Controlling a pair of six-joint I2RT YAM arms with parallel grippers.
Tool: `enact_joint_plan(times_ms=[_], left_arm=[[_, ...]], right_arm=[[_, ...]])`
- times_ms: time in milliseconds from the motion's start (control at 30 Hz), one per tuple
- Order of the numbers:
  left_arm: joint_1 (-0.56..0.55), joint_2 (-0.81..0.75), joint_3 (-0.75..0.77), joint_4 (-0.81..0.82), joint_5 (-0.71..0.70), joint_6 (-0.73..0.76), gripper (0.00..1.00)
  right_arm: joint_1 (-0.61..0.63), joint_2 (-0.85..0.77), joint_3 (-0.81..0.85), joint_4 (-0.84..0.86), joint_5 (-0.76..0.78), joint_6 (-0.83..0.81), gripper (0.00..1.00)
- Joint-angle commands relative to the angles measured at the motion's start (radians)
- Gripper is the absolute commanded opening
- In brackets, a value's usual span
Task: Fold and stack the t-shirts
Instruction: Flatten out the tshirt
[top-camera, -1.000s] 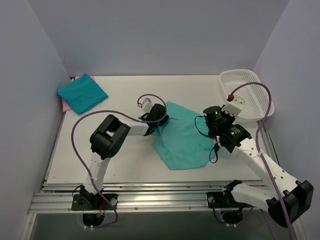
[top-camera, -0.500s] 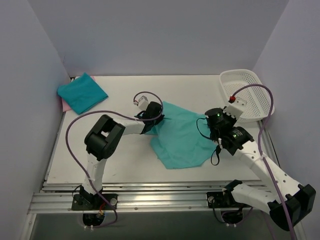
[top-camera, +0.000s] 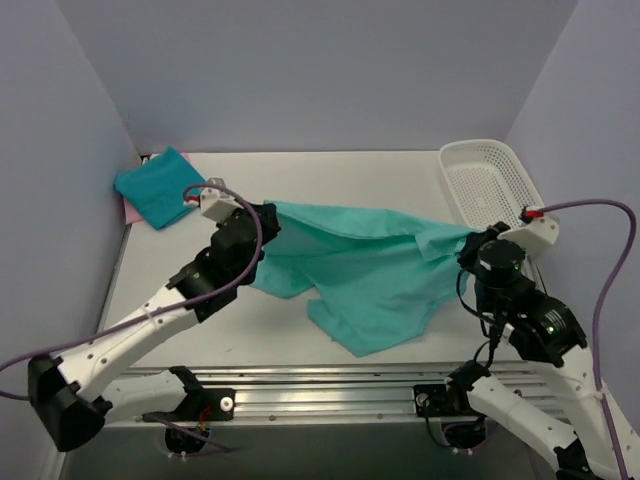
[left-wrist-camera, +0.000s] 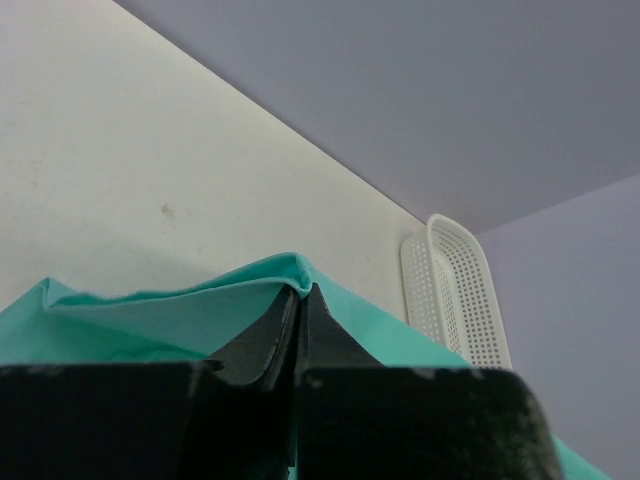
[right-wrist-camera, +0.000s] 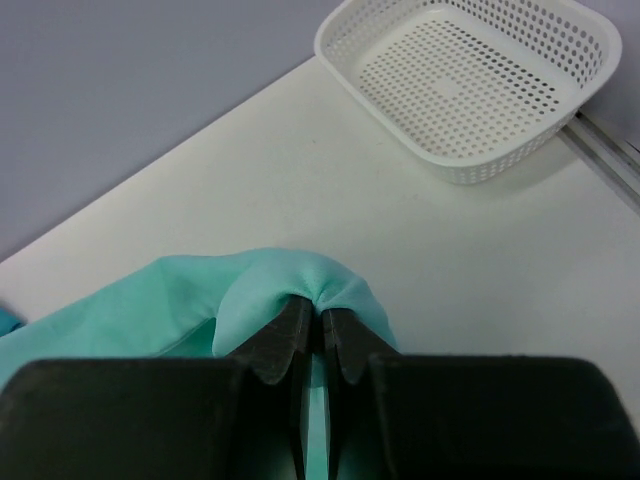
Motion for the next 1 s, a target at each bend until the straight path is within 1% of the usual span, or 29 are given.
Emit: enact_joint_plan(times_ms=[0,33,67,100,167,233,300,333,400,433,467,533,567,600,633,667,733,767,800,833,867,900,933,967], left_arm=[[-0.098,-0.191,-0.073,-0.220,-0.198,0.062,0.02],[-0.116,-0.242,-0.079,-0.246,-0.209,0.070,0.02],[-0.151,-0.329,-0.079,-0.316,-0.227,0.079,0.02],[-0.165,-0.367,-0.062,-0.351,-0.256,0.082,0.02],[-0.179,-0.452,-0.029,-0.419,-0.244,0.122,0.02],[-0.188,-0.482,0.042,-0.445,-0.201,0.156,0.02],[-0.197,-0.488,0.100,-0.474,-0.158,0.205,0.02],[-0.199,-0.481,0.155,-0.477,-0.110,0.225,0.02],[-0.201,-0.453,0.204,-0.484,-0.082,0.268,0.02],[-0.201,-0.442,0.221,-0.476,-0.078,0.283,0.02],[-0.201,-0.433,0.235,-0.435,-0.087,0.307,0.02],[-0.198,-0.395,0.245,-0.415,-0.132,0.329,0.02],[-0.196,-0.366,0.245,-0.380,-0.178,0.349,0.02],[-0.193,-0.352,0.245,-0.363,-0.189,0.354,0.02],[-0.170,-0.335,0.242,-0.327,-0.190,0.358,0.02],[-0.144,-0.316,0.238,-0.310,-0.181,0.363,0.02],[-0.058,-0.244,0.235,-0.304,-0.061,0.340,0.02],[0.073,-0.183,0.235,-0.303,0.013,0.299,0.02],[0.142,-0.149,0.214,-0.283,0.158,0.282,0.02],[0.205,-0.110,0.199,-0.223,0.213,0.269,0.02],[0.309,-0.010,0.188,-0.185,0.256,0.254,0.02],[0.350,0.047,0.183,-0.151,0.312,0.249,0.02],[0.388,0.119,0.198,-0.131,0.328,0.242,0.02],[0.417,0.188,0.220,-0.084,0.346,0.237,0.02]], right_arm=[[-0.002,-0.126,0.091,-0.079,-0.099,-0.058,0.00],[-0.002,-0.149,0.109,-0.097,-0.106,-0.061,0.00],[-0.003,-0.189,0.131,-0.134,-0.109,-0.077,0.00],[-0.005,-0.209,0.175,-0.149,-0.112,-0.084,0.00],[-0.008,-0.241,0.214,-0.160,-0.124,-0.118,0.00],[-0.011,-0.249,0.266,-0.145,-0.193,-0.144,0.00],[-0.014,-0.232,0.294,-0.110,-0.266,-0.176,0.00],[-0.018,-0.223,0.310,-0.094,-0.341,-0.183,0.00],[-0.020,-0.188,0.308,-0.039,-0.391,-0.184,0.00],[-0.021,-0.174,0.300,-0.019,-0.396,-0.178,0.00],[-0.021,-0.134,0.276,0.011,-0.371,-0.164,0.00],[-0.018,-0.074,0.246,0.041,-0.301,-0.119,0.00],[-0.020,0.003,0.217,0.077,-0.278,-0.106,0.00],[-0.020,0.047,0.203,0.102,-0.261,-0.092,0.00],[-0.020,0.140,0.190,0.168,-0.253,-0.080,0.00],[-0.021,0.188,0.179,0.197,-0.250,-0.081,0.00],[-0.021,0.297,0.191,0.234,-0.224,-0.081,0.00],[-0.021,0.405,0.205,0.271,-0.210,-0.086,0.00],[-0.028,0.461,0.231,0.294,-0.178,-0.091,0.00],[-0.035,0.571,0.248,0.335,-0.170,-0.103,0.00],[-0.046,0.628,0.267,0.357,-0.170,-0.109,0.00],[-0.079,0.689,0.307,0.381,-0.199,-0.114,0.00],[-0.104,0.755,0.336,0.412,-0.233,-0.114,0.00],[-0.124,0.899,0.370,0.426,-0.260,-0.112,0.00]])
